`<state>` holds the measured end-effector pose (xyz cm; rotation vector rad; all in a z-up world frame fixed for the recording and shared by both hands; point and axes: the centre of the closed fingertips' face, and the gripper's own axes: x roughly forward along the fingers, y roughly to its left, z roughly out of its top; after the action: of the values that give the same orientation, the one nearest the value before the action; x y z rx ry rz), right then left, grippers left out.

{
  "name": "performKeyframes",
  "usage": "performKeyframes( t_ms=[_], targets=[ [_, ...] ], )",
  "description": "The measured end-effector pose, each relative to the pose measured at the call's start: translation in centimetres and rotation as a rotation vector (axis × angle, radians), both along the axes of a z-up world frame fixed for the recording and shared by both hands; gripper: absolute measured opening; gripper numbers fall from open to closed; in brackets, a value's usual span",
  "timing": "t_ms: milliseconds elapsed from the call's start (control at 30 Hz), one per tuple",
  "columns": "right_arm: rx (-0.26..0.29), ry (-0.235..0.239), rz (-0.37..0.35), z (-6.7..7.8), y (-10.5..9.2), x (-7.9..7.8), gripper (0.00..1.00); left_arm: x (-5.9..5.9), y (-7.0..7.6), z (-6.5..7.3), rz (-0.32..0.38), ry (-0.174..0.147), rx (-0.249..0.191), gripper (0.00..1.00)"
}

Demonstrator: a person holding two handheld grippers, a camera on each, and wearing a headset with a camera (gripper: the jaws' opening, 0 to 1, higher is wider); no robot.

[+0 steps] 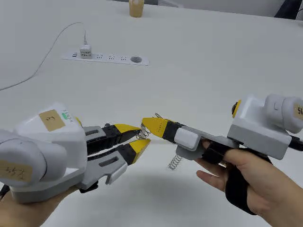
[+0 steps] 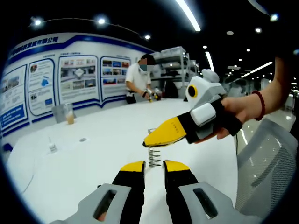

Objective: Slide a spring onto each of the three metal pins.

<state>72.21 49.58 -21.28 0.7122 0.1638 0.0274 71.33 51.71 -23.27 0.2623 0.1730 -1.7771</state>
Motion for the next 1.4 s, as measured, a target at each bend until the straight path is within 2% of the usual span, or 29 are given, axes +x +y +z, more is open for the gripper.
performKeyframes(
  t_ms=[133,200,267,367,533,567,633,700,867,1167,1233,1300,1400],
  targets=[
    [-0.077,0.015,-0.004,-0.1,-0.5,-0.1,0.11,0.1,0.3,-0.6,0.009,0.008,0.031,0.19],
    [-0.127,0.028,-0.018,-0.2,-1.0,0.0,0.11,0.3,0.8,-1.8,0.034,0.047,0.11,0.24],
    [-0.209,0.042,-0.03,-0.3,-1.6,0.1,0.11,0.4,0.8,-2.1,0.032,0.026,0.104,0.25],
    [-0.271,0.055,-0.035,-0.5,-2.2,0.5,0.11,0.4,0.9,-2.6,0.039,0.044,0.122,0.27],
    [-0.336,0.079,-0.036,-1.0,-3.0,1.2,0.11,0.3,1.0,-3.0,0.042,0.031,0.129,0.33],
    [-0.356,0.081,-0.036,-1.1,-3.2,1.3,0.11,0.3,1.0,-3.1,0.042,0.035,0.132,0.35],
    [-0.375,0.09,-0.032,-1.3,-3.4,1.7,0.11,0.2,1.1,-3.5,0.049,0.064,0.149,0.37],
    [-0.417,0.091,-0.026,-1.6,-3.6,2.1,0.12,0.2,1.2,-3.8,0.051,0.059,0.15,0.4],
    [-0.45,0.108,-0.034,-2.4,-4.0,2.9,0.12,0.2,1.4,-4.3,0.053,0.06,0.165,0.43],
    [-0.475,0.132,-0.055,-3.6,-4.7,4.1,0.12,0.4,1.7,-4.9,0.068,0.085,0.183,0.52],
    [-0.5,0.128,-0.04,-3.7,-4.6,4.4,0.12,0.4,1.8,-4.9,0.068,0.084,0.184,0.53],
    [-0.556,0.139,-0.026,-4.0,-4.7,4.7,0.12,0.4,1.9,-5.0,0.069,0.085,0.188,0.54],
    [-0.573,0.147,-0.014,-4.3,-4.4,4.9,0.12,0.5,2.0,-5.1,0.071,0.089,0.194,0.55]
  ],
)
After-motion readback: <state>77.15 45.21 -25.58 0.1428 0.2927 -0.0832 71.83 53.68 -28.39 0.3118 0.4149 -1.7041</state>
